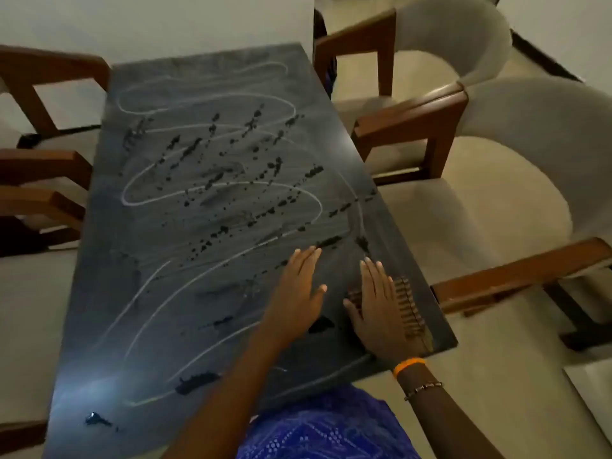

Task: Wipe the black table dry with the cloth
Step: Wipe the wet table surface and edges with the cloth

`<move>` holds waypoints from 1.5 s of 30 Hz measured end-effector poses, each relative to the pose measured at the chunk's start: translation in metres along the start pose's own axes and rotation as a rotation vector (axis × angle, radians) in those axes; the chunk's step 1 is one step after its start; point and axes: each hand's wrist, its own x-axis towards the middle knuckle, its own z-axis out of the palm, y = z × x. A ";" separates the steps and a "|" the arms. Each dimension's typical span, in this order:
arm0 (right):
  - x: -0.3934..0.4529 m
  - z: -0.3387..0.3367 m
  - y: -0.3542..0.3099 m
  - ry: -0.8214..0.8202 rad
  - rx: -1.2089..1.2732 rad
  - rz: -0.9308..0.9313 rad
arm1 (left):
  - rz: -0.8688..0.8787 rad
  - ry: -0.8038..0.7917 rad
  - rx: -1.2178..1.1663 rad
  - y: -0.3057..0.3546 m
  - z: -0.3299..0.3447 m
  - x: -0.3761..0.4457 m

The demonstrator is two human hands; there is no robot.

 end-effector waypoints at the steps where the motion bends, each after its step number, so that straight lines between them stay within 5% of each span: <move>1: -0.009 0.005 0.005 -0.060 -0.024 0.026 | -0.055 -0.038 -0.047 0.000 0.005 -0.002; 4: -0.032 0.013 0.012 -0.104 -0.087 0.045 | -0.154 -0.154 -0.119 0.001 0.021 -0.010; 8: -0.035 0.013 0.008 0.038 -0.085 0.127 | -0.255 -0.218 -0.251 0.005 0.033 -0.017; 15: -0.008 -0.001 0.009 -0.160 -0.174 0.137 | -0.391 -0.240 -0.453 0.012 0.037 -0.014; 21: 0.037 -0.031 -0.005 -0.064 0.532 0.298 | -0.517 -0.184 -0.610 0.013 0.018 -0.007; 26: 0.059 -0.040 -0.055 -0.322 1.398 0.570 | -0.675 -0.020 -0.917 -0.003 -0.010 -0.008; 29: 0.065 -0.035 -0.085 -0.515 1.592 0.648 | -0.692 0.125 -1.161 -0.019 -0.030 -0.016; 32: 0.072 -0.025 -0.111 -0.569 1.706 0.738 | -0.683 0.346 -1.130 -0.036 -0.048 -0.023; 38: 0.097 0.014 -0.182 -0.653 1.545 0.777 | -0.738 0.467 -1.065 -0.080 -0.109 -0.028; 41: 0.139 0.027 -0.232 -0.574 1.404 0.574 | -0.673 0.424 -1.088 -0.106 -0.148 -0.026; 45: 0.223 0.044 -0.325 -0.312 1.019 0.152 | -0.720 0.463 -0.628 -0.176 -0.207 -0.013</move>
